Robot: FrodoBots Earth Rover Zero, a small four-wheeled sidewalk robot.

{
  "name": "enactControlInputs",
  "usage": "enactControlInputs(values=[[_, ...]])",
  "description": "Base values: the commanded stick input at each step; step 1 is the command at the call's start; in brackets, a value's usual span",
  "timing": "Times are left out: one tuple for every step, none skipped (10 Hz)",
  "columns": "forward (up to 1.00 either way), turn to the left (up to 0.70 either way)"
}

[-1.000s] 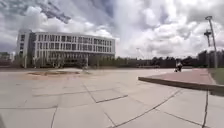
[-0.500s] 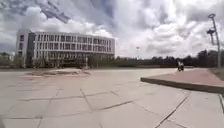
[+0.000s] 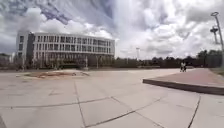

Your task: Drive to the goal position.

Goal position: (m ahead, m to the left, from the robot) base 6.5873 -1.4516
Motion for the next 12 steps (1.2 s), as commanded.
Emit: enactControlInputs(values=[[0.70, 0.00], [0.70, 0.00], [0.70, 0.00], [0.70, 0.00], [0.70, 0.00], [0.70, 0.00], [0.70, 0.00], [0.70, 0.00], [0.70, 0.00], [0.70, 0.00], [0.70, 0.00], [0.70, 0.00]])
